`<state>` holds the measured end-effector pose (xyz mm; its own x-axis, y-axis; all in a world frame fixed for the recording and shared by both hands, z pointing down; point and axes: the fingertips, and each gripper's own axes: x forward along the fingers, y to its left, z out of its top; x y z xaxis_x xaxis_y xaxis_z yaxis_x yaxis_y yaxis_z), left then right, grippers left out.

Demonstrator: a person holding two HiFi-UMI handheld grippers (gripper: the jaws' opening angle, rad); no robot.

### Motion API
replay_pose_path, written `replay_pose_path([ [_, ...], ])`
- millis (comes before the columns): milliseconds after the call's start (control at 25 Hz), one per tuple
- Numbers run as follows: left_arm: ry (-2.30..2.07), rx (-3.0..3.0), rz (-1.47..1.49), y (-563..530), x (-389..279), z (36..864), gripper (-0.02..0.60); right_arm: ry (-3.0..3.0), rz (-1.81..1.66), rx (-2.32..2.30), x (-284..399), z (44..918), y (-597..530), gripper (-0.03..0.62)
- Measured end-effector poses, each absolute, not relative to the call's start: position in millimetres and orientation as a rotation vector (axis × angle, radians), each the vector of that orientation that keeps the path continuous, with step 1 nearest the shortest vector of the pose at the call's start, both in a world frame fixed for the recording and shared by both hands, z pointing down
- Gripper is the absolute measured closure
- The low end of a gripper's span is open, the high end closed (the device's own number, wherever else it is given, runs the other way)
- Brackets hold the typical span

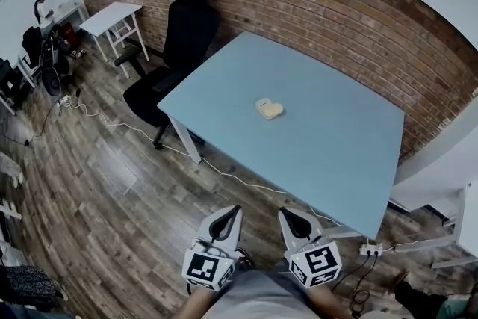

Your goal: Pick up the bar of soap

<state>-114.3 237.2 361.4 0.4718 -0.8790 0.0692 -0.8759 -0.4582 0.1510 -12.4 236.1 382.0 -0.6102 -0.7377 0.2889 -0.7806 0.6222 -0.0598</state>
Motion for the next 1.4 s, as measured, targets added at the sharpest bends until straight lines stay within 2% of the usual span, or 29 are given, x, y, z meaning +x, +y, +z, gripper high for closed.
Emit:
replay_pose_path([
  [760,-1.483,2.533,-0.051,195,-134,380,0.577,-2.576,0.284,1.274,-31,394,195,0.591],
  [1400,-1.448,2.503,0.038,103,-118,400,0.577,-2.565,0.338,1.249,-27,410,105,0.591],
])
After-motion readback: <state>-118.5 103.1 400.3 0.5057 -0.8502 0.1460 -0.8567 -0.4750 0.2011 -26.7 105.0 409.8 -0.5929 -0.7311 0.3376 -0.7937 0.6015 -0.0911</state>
